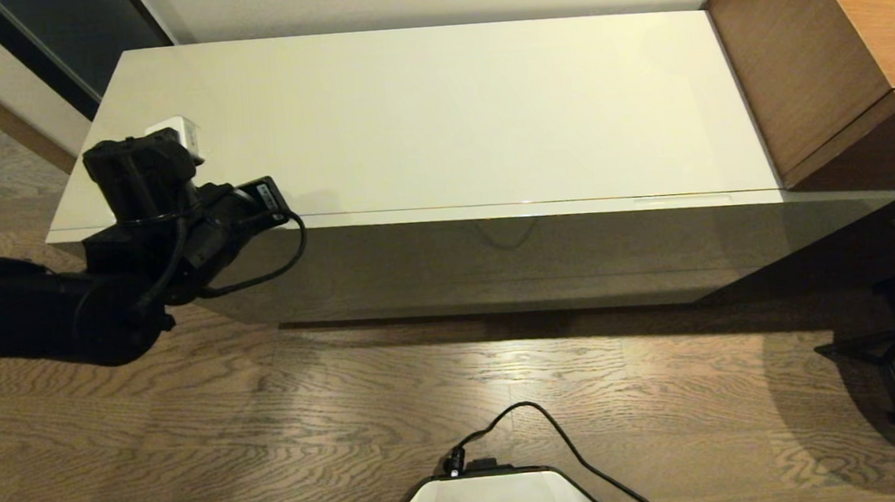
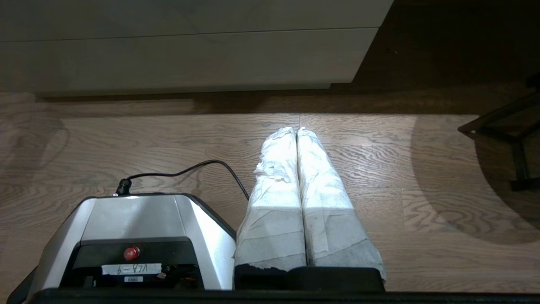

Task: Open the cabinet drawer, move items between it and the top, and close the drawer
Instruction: Open the drawer

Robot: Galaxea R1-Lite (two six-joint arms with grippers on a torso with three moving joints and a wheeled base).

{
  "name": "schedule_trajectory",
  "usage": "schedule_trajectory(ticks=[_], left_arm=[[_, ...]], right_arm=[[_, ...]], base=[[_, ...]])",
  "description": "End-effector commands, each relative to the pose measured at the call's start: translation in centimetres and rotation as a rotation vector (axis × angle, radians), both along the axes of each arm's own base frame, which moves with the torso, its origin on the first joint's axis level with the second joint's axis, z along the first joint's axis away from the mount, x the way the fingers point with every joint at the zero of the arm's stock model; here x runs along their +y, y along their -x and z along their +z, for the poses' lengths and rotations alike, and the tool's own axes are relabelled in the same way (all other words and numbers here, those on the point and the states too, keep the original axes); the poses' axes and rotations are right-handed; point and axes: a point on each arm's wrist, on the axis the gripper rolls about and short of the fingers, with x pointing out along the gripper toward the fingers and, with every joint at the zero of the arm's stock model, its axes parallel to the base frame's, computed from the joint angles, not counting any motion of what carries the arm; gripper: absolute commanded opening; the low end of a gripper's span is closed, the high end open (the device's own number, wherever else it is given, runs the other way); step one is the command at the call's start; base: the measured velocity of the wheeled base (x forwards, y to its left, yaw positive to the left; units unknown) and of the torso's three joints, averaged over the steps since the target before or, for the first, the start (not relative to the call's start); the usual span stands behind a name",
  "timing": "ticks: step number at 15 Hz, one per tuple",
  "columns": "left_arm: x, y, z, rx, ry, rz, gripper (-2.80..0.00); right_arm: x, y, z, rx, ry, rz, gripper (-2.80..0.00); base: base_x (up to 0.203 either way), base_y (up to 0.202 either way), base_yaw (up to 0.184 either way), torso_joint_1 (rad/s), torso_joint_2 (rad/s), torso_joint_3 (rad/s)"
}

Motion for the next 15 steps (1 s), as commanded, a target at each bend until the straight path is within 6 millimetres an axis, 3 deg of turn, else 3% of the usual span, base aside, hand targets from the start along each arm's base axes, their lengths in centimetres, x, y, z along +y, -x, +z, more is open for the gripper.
schedule_trajectory(ticks=[1, 8, 11, 15], left_arm=[[-0.2, -0.2, -0.8, 0.023, -0.002, 0.001, -2.8], [0.5, 2.2, -0.3, 0.074, -0.019, 0.006, -2.8], [0.7, 2.6, -3.2, 0.187, -0.046, 0.011, -2.8], [1.3, 1.5, -7.6, 0.312, -0.063, 0.039, -2.8]], right_arm=[[0.0, 0.1, -0.1, -0.011, -0.001, 0.0, -2.8], [0.0, 0.1, -0.1, -0.011, -0.001, 0.0, -2.8], [0.0, 0.1, -0.1, -0.011, -0.001, 0.0, -2.8], [0.0, 0.1, -0.1, -0.011, 0.0, 0.002, -2.8]], base=[[0.0, 0.0, 0.0, 0.0, 0.0, 0.0], [0.0, 0.0, 0.0, 0.0, 0.0, 0.0], [0.0, 0.0, 0.0, 0.0, 0.0, 0.0], [0.0, 0.0, 0.0, 0.0, 0.0, 0.0]])
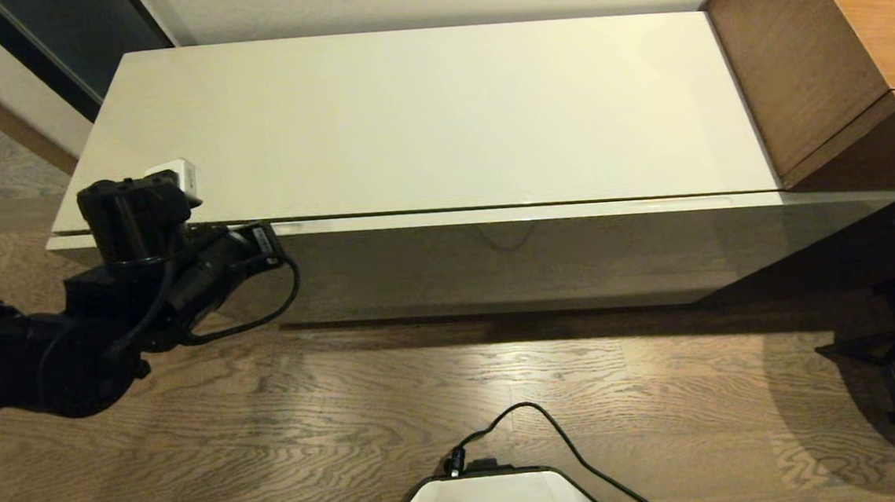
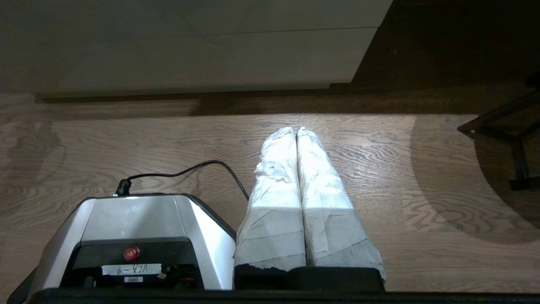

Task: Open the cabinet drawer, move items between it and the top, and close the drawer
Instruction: Open the drawer

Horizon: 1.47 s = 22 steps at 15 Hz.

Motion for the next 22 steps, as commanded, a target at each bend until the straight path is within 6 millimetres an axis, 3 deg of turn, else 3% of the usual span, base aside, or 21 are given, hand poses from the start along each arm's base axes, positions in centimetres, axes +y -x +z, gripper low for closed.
schedule_trajectory(ticks=[1, 4, 6, 12, 15, 17, 19, 21, 22], left_arm=[[0.4, -0.8, -2.7, 0.093, -0.015, 0.022, -2.8], [0.7, 0.1, -3.1, 0.132, -0.025, 0.018, -2.8], [1.1, 2.5, -3.0, 0.2, -0.041, 0.009, -2.8], [2.2, 9.5, 0.3, 0.401, -0.034, -0.066, -2.8], [2.7, 12.2, 2.0, 0.368, 0.011, -0.077, -2.8], [2.7, 12.1, 2.0, 0.365, 0.018, -0.076, -2.8], [2.4, 10.6, 4.3, 0.241, 0.09, -0.067, -2.8], [2.2, 9.6, 4.8, 0.205, 0.119, -0.061, -2.8], [1.9, 8.1, 4.5, 0.206, 0.126, -0.055, -2.8]], right_arm=[[0.0, 0.1, -0.1, -0.011, -0.001, 0.0, -2.8], [0.0, 0.1, -0.1, -0.011, -0.001, 0.0, -2.8], [0.0, 0.1, -0.1, -0.011, -0.001, 0.0, -2.8], [0.0, 0.1, -0.1, -0.011, -0.001, 0.001, -2.8], [0.0, 0.1, -0.1, -0.011, -0.001, 0.002, -2.8], [0.0, 0.1, -0.1, -0.011, -0.001, 0.0, -2.8], [0.0, 0.1, -0.1, -0.011, -0.001, 0.0, -2.8], [0.0, 0.1, -0.1, -0.011, -0.001, 0.002, -2.8], [0.0, 0.1, -0.1, -0.011, -0.001, 0.001, -2.8]], base=[[0.0, 0.0, 0.0, 0.0, 0.0, 0.0], [0.0, 0.0, 0.0, 0.0, 0.0, 0.0], [0.0, 0.0, 0.0, 0.0, 0.0, 0.0], [0.0, 0.0, 0.0, 0.0, 0.0, 0.0], [0.0, 0.0, 0.0, 0.0, 0.0, 0.0], [0.0, 0.0, 0.0, 0.0, 0.0, 0.0], [0.0, 0.0, 0.0, 0.0, 0.0, 0.0], [0.0, 0.0, 0.0, 0.0, 0.0, 0.0], [0.0, 0.0, 0.0, 0.0, 0.0, 0.0]])
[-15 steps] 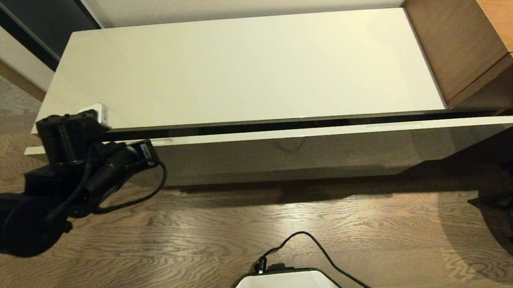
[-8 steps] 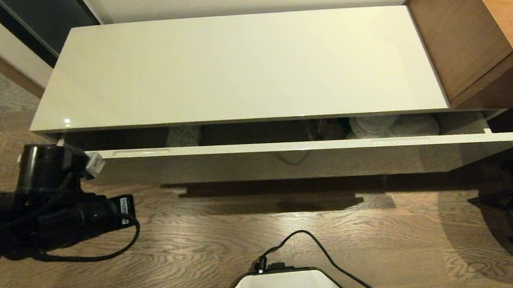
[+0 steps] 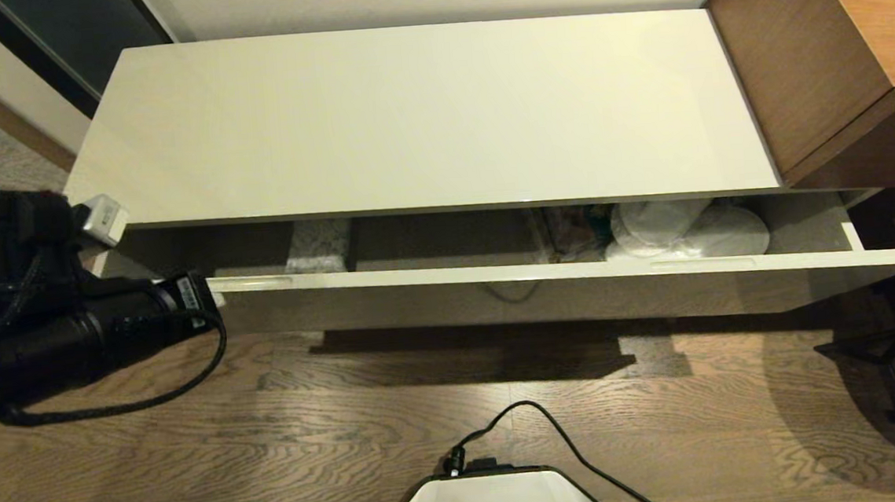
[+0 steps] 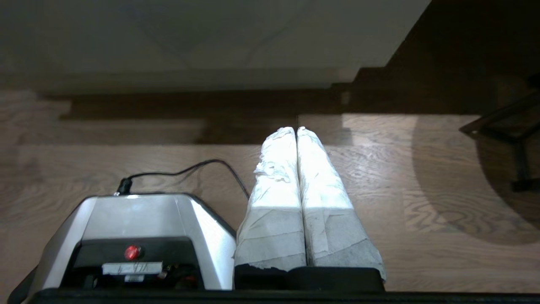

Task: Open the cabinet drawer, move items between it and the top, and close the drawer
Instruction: Open the drawer

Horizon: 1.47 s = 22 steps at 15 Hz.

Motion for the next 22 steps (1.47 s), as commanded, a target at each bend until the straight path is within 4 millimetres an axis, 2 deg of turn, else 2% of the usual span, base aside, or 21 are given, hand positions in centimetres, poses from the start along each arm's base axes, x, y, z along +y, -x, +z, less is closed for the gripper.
schedule_trajectory(ticks=[1, 4, 7, 10, 13, 14, 17, 20, 22], left_arm=[[-0.7, -3.6, -0.9, 0.005, 0.008, 0.011, -2.8], [-1.4, -7.2, -2.1, -0.009, 0.007, 0.036, -2.8], [-1.7, -8.5, -4.0, 0.044, -0.007, 0.035, -2.8], [-1.4, -6.8, -4.7, 0.086, -0.014, 0.024, -2.8], [-0.8, -3.6, -4.1, 0.104, -0.025, 0.015, -2.8], [-0.7, -3.0, -4.3, 0.129, -0.033, 0.012, -2.8], [-0.2, -0.5, -3.1, 0.161, -0.027, -0.009, -2.8], [-0.2, 0.9, -2.2, 0.197, -0.028, -0.029, -2.8], [-0.3, 0.8, -2.3, 0.231, -0.022, -0.053, -2.8]], right_arm=[[0.0, 0.1, -0.1, -0.012, -0.001, 0.001, -2.8], [0.0, 0.1, -0.1, -0.012, -0.001, 0.001, -2.8], [0.0, 0.1, -0.1, -0.013, -0.001, 0.0, -2.8], [0.0, 0.1, -0.1, -0.012, -0.001, 0.0, -2.8], [0.0, 0.1, -0.1, -0.012, -0.001, 0.0, -2.8], [0.0, 0.1, -0.1, -0.012, -0.001, 0.0, -2.8], [0.0, 0.1, -0.1, -0.012, -0.001, 0.001, -2.8], [0.0, 0.1, -0.1, -0.012, -0.001, 0.0, -2.8], [0.0, 0.1, -0.1, -0.012, -0.001, 0.001, -2.8]], base=[[0.0, 0.0, 0.0, 0.0, 0.0, 0.0], [0.0, 0.0, 0.0, 0.0, 0.0, 0.0], [0.0, 0.0, 0.0, 0.0, 0.0, 0.0], [0.0, 0.0, 0.0, 0.0, 0.0, 0.0], [0.0, 0.0, 0.0, 0.0, 0.0, 0.0], [0.0, 0.0, 0.0, 0.0, 0.0, 0.0], [0.0, 0.0, 0.0, 0.0, 0.0, 0.0], [0.0, 0.0, 0.0, 0.0, 0.0, 0.0], [0.0, 0.0, 0.0, 0.0, 0.0, 0.0]])
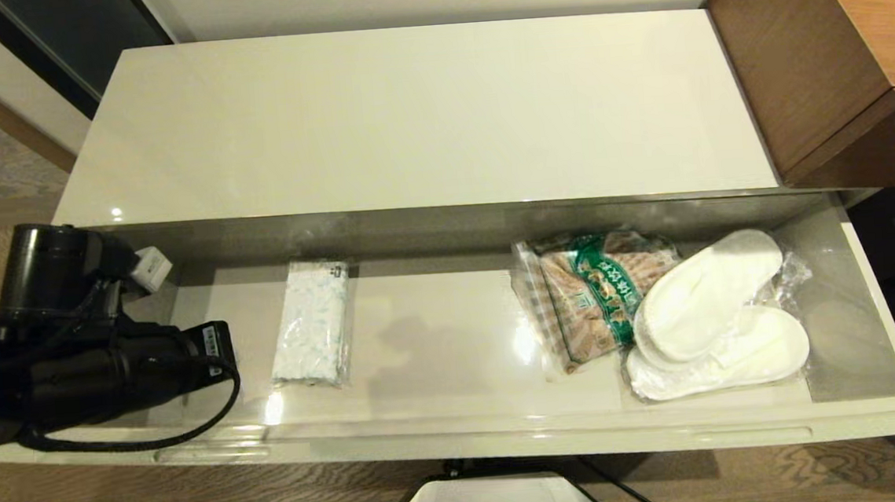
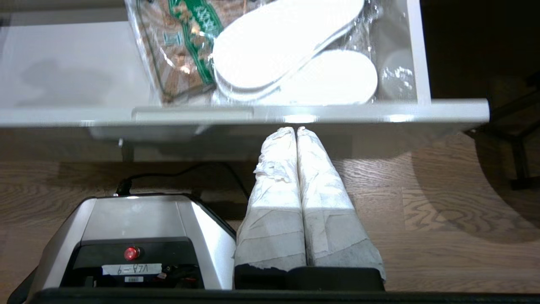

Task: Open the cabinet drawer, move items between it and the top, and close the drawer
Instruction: Open the drawer, then take out the tissue from the drawer

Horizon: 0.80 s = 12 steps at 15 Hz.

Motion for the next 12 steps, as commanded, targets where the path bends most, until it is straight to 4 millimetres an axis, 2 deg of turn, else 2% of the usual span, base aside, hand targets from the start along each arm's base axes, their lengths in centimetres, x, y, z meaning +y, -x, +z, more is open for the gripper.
schedule_trajectory(ticks=[1, 8, 10, 12], left_arm=[[0.0, 0.1, 0.3, 0.003, 0.005, -0.007, -2.8], [-0.8, -2.3, 0.9, 0.117, 0.044, -0.049, -2.8], [-1.3, -3.5, 2.9, 0.073, 0.15, -0.106, -2.8], [-1.3, -3.6, 3.0, 0.078, 0.168, -0.111, -2.8]], right_arm=[[0.0, 0.1, -0.1, -0.012, 0.0, 0.002, -2.8], [0.0, 0.1, -0.1, -0.012, 0.0, 0.0, -2.8], [0.0, 0.1, -0.1, -0.012, 0.0, 0.0, -2.8], [0.0, 0.1, -0.1, -0.012, 0.0, 0.0, -2.8]], base=[[0.0, 0.0, 0.0, 0.0, 0.0, 0.0], [0.0, 0.0, 0.0, 0.0, 0.0, 0.0], [0.0, 0.0, 0.0, 0.0, 0.0, 0.0], [0.0, 0.0, 0.0, 0.0, 0.0, 0.0]])
